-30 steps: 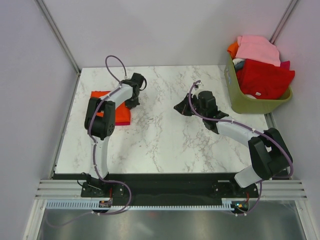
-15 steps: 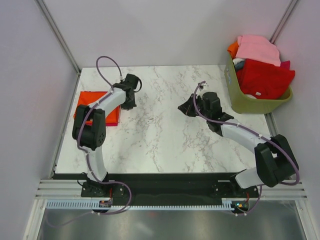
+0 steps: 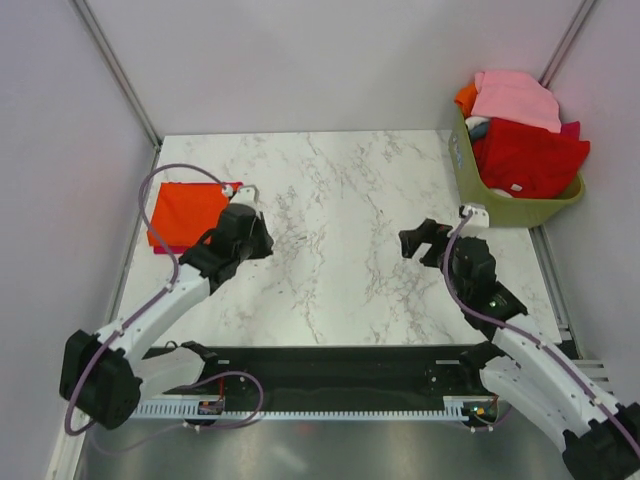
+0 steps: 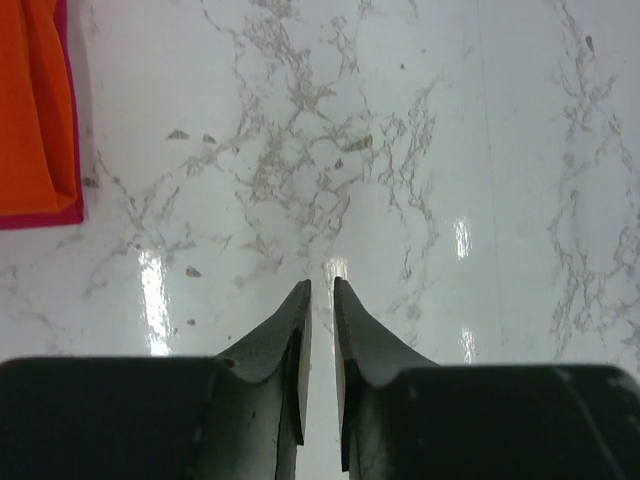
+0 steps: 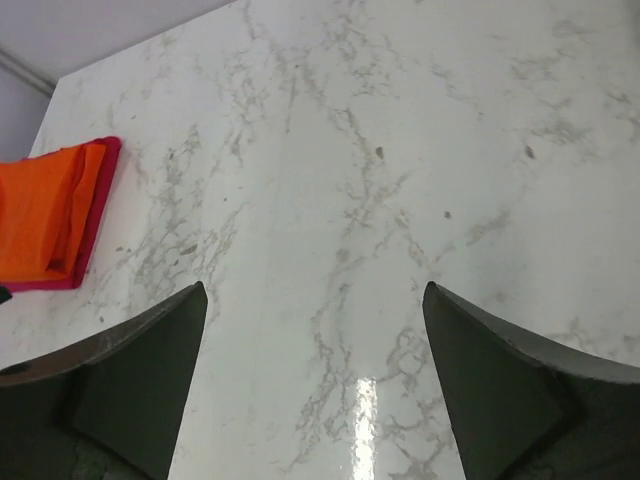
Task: Fold and stack the t-shirts
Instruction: Reset both grippers
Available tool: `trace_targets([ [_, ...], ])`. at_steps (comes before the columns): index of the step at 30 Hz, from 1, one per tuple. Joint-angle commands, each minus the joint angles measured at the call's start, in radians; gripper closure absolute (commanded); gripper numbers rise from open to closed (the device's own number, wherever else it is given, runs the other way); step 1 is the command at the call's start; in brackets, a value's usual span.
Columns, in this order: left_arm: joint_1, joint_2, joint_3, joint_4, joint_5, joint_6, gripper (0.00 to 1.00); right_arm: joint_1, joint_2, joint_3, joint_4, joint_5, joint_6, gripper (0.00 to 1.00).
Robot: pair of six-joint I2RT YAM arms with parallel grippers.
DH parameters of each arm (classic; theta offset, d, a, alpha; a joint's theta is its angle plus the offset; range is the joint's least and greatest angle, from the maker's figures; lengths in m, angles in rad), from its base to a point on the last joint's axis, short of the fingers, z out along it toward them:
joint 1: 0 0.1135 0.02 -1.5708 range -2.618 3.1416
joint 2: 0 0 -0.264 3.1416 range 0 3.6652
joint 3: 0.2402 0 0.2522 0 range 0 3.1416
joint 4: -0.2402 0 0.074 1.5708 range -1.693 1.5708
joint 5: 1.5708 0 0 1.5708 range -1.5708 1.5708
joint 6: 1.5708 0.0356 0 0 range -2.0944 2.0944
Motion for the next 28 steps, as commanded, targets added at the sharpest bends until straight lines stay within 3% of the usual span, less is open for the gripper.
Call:
trace_targets([
  [1,-0.007,-0.154,-0.151,0.163,0.079,-0.055,0.78,-0.005,-0.161,-0.092,-0.137,0.223,0.015,0.02],
  [6,-0.009,-0.344,-0.390,0.276,0.135,-0.052,0.47,-0.004,-0.333,-0.201,-0.171,0.229,0.025,0.02],
  [9,-0.010,-0.433,-0.475,0.308,0.172,-0.026,0.41,-0.004,-0.344,-0.241,-0.175,0.226,0.040,0.02],
  [10,-0.010,-0.449,-0.495,0.317,0.184,-0.023,0.30,-0.004,-0.343,-0.252,-0.165,0.216,0.047,0.02],
  [11,-0.010,-0.464,-0.526,0.343,0.217,-0.017,0.01,-0.005,-0.336,-0.269,-0.156,0.203,0.046,0.02],
  [19,-0.010,-0.600,-0.604,0.353,0.192,-0.031,0.00,-0.004,-0.277,-0.296,-0.099,0.162,0.058,0.02],
  [24,-0.010,-0.611,-0.595,0.313,0.079,-0.078,0.00,-0.004,-0.306,-0.315,-0.094,0.169,0.066,0.02],
  [28,-0.010,-0.610,-0.589,0.297,0.074,-0.082,0.00,-0.004,-0.326,-0.319,-0.091,0.163,0.064,0.02],
])
